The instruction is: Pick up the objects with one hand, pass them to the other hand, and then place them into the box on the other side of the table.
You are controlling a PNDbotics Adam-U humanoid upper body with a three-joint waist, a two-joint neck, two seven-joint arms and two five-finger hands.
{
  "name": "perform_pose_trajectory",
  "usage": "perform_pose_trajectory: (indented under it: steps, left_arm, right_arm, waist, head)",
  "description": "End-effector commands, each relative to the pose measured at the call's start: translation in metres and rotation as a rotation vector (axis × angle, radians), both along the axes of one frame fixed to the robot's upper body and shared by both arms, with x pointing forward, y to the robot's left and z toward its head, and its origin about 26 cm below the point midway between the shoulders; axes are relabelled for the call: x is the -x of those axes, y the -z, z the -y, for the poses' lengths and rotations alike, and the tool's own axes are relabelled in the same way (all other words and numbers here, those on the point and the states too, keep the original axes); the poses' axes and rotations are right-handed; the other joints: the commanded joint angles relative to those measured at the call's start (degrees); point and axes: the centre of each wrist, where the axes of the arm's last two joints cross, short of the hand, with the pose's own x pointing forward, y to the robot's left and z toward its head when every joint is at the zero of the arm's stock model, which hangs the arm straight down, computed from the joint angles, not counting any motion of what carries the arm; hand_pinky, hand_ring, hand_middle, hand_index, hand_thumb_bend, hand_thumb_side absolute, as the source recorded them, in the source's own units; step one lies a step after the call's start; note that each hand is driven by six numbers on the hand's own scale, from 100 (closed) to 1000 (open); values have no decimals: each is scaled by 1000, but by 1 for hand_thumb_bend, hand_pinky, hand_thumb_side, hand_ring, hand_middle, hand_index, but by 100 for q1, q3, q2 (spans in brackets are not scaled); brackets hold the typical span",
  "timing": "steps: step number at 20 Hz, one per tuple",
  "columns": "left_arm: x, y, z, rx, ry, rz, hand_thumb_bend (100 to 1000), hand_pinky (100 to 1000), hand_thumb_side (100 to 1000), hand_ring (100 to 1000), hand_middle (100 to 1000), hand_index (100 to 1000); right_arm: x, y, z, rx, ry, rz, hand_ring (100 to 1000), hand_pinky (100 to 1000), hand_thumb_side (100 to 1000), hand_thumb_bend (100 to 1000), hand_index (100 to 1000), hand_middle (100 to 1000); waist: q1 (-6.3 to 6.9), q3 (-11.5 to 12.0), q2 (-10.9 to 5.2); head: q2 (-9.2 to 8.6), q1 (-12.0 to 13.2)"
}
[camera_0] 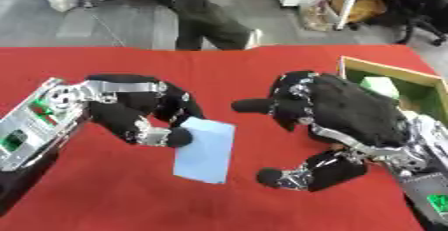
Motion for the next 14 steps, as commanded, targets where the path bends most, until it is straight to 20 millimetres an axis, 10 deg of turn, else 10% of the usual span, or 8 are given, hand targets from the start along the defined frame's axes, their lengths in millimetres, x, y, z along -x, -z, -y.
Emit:
perform_pose_trajectory:
  steps: [1,14]
  left_arm:
    - [4,-13,7,14,26,24,200,670,404,610,519,659]
    - [7,-22,21,109,10,39,178,669,402,610,517,658]
  right_arm:
    - [4,-8,-2,13,-4,36,405,599,362,461,915,268]
    - [5,-7,-5,27,8,28,404,595,387,486,915,266]
  waist:
    - [84,-1,-224]
    - [81,-35,-208]
  head:
    - [5,-21]
    - [-13,-3]
